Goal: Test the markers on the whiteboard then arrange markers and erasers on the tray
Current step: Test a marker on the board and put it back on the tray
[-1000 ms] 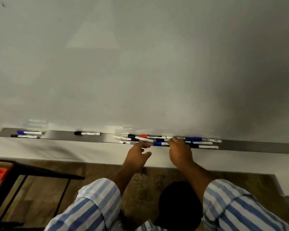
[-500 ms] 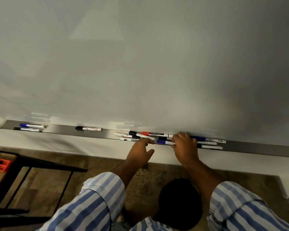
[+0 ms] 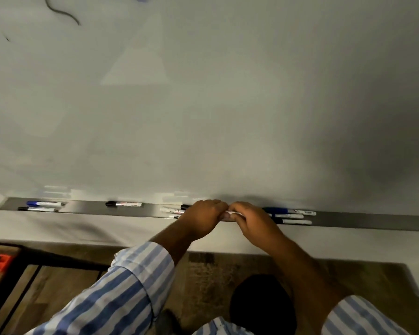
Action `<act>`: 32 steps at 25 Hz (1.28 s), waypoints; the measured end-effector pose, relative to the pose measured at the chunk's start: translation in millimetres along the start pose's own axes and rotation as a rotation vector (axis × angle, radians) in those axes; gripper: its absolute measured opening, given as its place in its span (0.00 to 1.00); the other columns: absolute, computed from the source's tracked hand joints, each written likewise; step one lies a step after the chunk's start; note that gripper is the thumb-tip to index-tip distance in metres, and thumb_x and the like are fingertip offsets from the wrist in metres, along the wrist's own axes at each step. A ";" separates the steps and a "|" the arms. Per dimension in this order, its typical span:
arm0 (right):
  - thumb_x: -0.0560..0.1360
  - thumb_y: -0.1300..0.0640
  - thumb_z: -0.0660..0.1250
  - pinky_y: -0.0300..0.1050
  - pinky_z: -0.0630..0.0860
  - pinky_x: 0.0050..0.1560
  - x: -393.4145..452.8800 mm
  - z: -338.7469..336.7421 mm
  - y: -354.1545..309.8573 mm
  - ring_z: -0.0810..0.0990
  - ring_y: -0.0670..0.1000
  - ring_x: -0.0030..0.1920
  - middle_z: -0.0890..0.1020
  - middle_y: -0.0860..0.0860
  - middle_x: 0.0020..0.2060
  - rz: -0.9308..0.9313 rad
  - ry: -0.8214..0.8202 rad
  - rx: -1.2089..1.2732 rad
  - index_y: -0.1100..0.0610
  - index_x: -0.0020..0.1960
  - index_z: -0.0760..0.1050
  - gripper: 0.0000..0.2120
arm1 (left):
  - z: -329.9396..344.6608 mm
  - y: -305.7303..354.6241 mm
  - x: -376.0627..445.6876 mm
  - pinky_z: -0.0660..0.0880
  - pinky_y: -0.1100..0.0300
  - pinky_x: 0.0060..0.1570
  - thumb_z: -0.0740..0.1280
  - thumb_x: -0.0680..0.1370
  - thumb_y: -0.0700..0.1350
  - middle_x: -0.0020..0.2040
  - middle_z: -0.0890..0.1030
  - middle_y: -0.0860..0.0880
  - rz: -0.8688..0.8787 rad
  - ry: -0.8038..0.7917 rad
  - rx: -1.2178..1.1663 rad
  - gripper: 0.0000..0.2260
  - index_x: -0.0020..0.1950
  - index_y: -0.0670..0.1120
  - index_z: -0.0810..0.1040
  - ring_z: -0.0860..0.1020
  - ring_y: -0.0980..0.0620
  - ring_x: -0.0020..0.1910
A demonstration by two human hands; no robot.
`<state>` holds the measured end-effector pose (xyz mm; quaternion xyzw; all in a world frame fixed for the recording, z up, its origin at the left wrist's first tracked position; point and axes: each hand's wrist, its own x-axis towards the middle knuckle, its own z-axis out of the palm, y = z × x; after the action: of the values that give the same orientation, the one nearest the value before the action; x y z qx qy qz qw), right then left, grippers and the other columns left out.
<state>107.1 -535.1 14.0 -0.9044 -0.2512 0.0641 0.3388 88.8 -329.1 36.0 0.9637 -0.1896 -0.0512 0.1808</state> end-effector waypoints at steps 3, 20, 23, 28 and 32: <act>0.85 0.54 0.63 0.52 0.81 0.57 -1.2 -11.0 -7.0 0.82 0.49 0.53 0.84 0.48 0.56 -0.047 0.025 -0.012 0.50 0.63 0.80 0.10 | -15.1 4.2 -3.4 0.68 0.56 0.45 0.58 0.88 0.54 0.51 0.82 0.47 0.020 -0.021 0.002 0.13 0.59 0.47 0.77 0.79 0.46 0.48; 0.78 0.67 0.74 0.35 0.73 0.37 6.0 -112.4 -170.5 0.78 0.43 0.35 0.83 0.47 0.37 -0.170 0.506 0.826 0.54 0.49 0.83 0.09 | -190.9 2.7 -83.7 0.71 0.61 0.43 0.59 0.79 0.38 0.45 0.77 0.54 -0.037 0.739 -0.389 0.13 0.60 0.50 0.76 0.75 0.53 0.40; 0.76 0.68 0.76 0.43 0.71 0.35 23.5 -121.2 -214.9 0.75 0.48 0.34 0.83 0.50 0.37 -0.221 0.611 0.945 0.54 0.47 0.86 0.09 | -240.9 4.5 -86.5 0.73 0.66 0.49 0.60 0.83 0.34 0.53 0.80 0.55 0.049 0.841 -0.290 0.14 0.61 0.48 0.78 0.79 0.54 0.47; 0.73 0.63 0.73 0.42 0.70 0.35 43.1 -144.4 -285.1 0.73 0.48 0.33 0.80 0.51 0.35 -0.398 0.658 0.989 0.55 0.45 0.83 0.04 | -315.3 -4.3 -103.8 0.75 0.65 0.56 0.61 0.84 0.33 0.58 0.81 0.54 0.196 1.053 -0.064 0.14 0.62 0.46 0.82 0.81 0.57 0.56; 0.81 0.59 0.65 0.36 0.76 0.40 49.1 -169.8 -332.9 0.83 0.48 0.42 0.88 0.52 0.46 -0.579 0.661 0.747 0.54 0.58 0.85 0.12 | -386.9 -22.0 -111.6 0.74 0.65 0.52 0.59 0.78 0.25 0.61 0.80 0.50 0.257 1.206 0.049 0.22 0.61 0.44 0.85 0.79 0.55 0.54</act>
<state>61.4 -394.8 360.8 -0.5898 -0.3298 -0.2328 0.6994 58.1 -139.9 390.8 0.7962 -0.1695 0.5295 0.2388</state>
